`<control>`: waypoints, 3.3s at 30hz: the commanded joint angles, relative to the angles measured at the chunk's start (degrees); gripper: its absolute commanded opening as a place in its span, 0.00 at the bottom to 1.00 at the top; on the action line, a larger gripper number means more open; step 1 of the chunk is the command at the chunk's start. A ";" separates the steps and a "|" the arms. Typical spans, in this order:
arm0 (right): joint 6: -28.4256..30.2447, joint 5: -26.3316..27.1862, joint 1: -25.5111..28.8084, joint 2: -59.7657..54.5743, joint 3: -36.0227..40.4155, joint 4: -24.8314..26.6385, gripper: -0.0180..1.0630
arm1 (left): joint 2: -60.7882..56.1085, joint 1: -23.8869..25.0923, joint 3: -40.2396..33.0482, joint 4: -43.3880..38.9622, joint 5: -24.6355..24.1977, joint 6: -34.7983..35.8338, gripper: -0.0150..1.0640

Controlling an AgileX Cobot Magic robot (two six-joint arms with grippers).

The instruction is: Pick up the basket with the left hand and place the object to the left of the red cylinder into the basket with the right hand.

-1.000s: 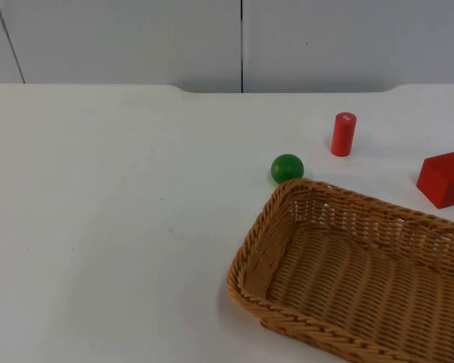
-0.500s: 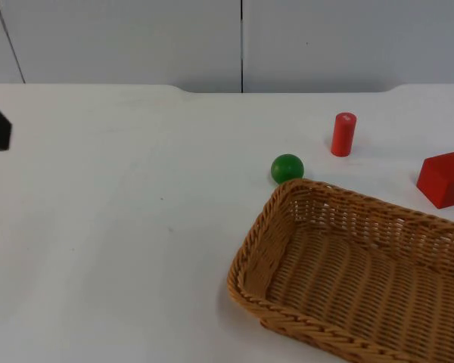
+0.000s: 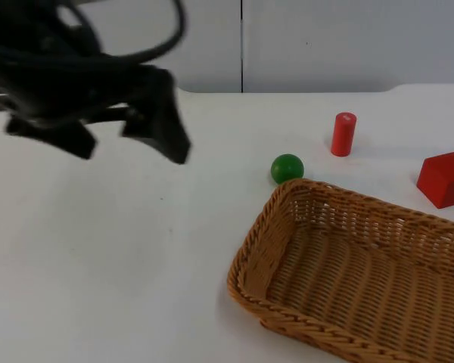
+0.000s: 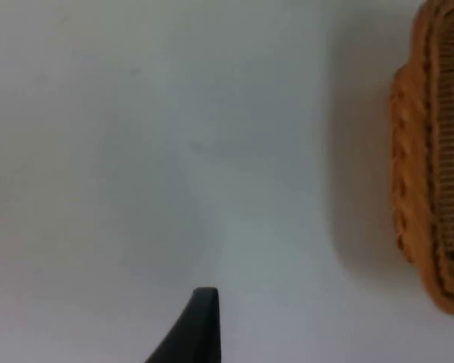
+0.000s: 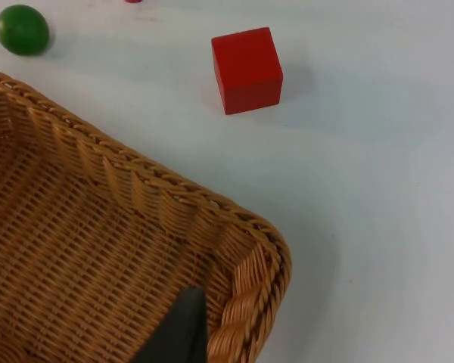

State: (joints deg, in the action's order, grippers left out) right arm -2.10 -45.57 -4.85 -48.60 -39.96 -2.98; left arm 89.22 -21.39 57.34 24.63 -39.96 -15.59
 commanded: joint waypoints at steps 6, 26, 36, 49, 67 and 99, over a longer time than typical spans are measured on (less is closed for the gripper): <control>-0.03 0.43 0.48 0.24 -0.29 0.29 0.99 | 14.50 -7.37 12.69 -1.40 -1.93 2.59 0.92; -0.03 0.71 0.48 0.24 -0.29 0.16 0.99 | 37.00 -16.25 23.06 -3.85 1.77 6.54 0.91; -0.03 1.96 0.48 0.24 -0.29 -0.39 0.99 | 38.22 -16.25 23.06 -3.67 2.85 5.34 0.23; -0.03 1.92 0.48 0.24 -0.29 -1.64 0.99 | 32.61 -12.81 23.06 -3.62 -6.18 7.49 0.01; -0.03 1.90 0.48 0.24 -0.29 -1.30 0.99 | 8.47 14.35 2.00 11.89 -10.78 -7.77 0.01; 7.27 11.19 -19.97 -10.50 -0.29 3.74 0.99 | 5.05 42.77 -12.00 24.85 0.84 -17.12 0.01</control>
State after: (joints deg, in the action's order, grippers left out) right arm 4.68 -38.69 -21.95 -55.42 -39.96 0.45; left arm 95.18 21.32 45.49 47.21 -38.73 -33.15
